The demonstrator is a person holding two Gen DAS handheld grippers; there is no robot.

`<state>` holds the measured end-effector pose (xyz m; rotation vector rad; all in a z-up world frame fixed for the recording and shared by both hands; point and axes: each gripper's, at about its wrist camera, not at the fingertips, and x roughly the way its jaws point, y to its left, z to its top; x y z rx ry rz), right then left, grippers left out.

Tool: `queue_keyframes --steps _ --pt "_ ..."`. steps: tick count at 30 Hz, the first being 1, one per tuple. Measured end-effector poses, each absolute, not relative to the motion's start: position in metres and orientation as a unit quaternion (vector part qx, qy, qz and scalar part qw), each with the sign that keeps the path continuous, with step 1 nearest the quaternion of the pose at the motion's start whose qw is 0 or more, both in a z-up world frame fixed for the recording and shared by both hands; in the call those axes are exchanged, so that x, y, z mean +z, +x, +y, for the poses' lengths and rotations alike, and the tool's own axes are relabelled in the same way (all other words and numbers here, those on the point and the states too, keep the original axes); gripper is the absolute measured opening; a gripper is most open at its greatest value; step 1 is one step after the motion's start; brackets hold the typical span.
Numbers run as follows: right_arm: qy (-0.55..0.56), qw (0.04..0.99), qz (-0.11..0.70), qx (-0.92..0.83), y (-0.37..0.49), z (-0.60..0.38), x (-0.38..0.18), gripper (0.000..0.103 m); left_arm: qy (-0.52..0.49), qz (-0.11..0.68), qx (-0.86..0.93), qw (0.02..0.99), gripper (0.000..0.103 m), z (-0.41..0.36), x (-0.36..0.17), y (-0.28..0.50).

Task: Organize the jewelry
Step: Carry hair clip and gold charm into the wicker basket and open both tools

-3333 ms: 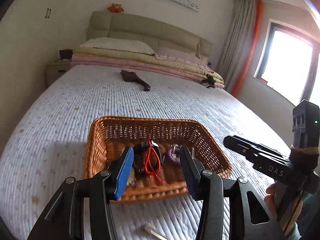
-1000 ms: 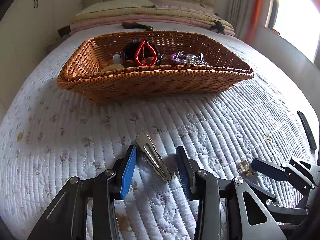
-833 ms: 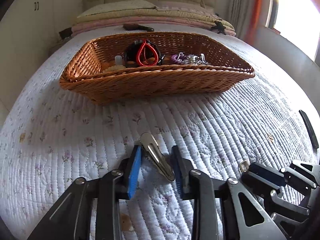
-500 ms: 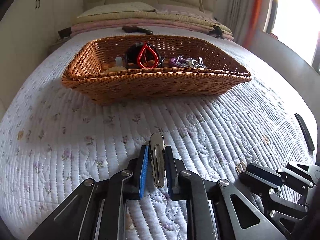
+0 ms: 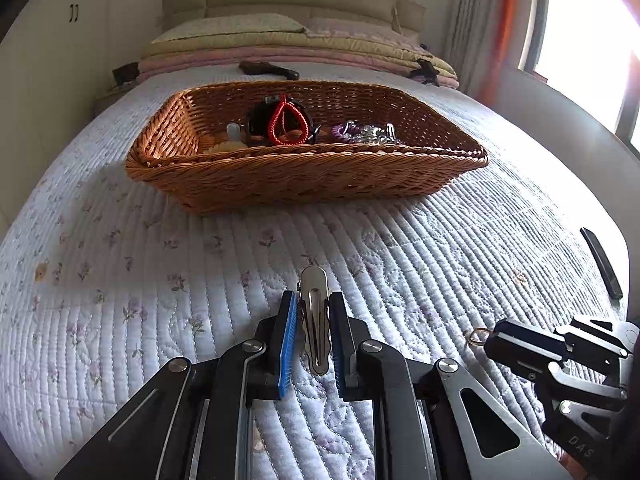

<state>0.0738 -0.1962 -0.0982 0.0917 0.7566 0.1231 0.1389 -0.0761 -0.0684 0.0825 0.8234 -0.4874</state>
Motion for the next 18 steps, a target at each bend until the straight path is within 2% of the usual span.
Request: queue_keyframes --steps 10,18 --pt "0.12 0.928 0.338 0.096 0.066 -0.223 -0.087 0.013 0.029 0.378 -0.245 0.892 0.016 -0.071 -0.062 0.133" --pt "0.109 0.939 0.313 0.09 0.058 -0.218 -0.072 0.013 -0.006 0.352 -0.252 0.901 0.016 -0.056 -0.046 0.129"
